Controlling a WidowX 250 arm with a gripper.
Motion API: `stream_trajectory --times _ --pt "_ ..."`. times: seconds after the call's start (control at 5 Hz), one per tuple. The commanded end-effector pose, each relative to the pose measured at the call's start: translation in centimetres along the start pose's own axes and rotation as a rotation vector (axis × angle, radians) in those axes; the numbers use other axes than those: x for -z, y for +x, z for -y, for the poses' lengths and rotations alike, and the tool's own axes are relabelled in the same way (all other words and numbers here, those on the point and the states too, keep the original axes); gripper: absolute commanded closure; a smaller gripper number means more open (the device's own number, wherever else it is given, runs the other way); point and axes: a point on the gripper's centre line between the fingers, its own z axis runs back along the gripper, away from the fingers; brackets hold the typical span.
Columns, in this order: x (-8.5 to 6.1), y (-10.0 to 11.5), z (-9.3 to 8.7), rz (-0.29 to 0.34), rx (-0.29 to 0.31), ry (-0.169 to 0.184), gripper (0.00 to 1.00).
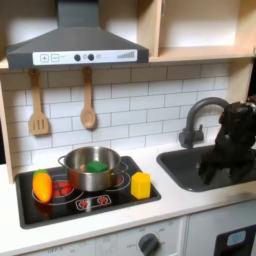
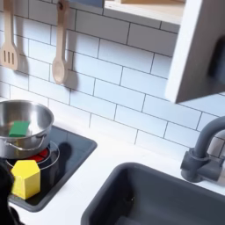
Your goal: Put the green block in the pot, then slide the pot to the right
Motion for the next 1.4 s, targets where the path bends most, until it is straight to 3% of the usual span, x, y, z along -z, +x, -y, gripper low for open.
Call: stream_trajectory --times 0.0,0.8,1.2 --pt "0.1 -0.1 -1.7 -0.002 0.028 -0.001 0.00" --pt "0.3 -0.2 -1.7 -0.006 0.029 -0.004 0.00" --pt "1.9 2.2 -4.0 0.018 0.017 0.033 0.00"
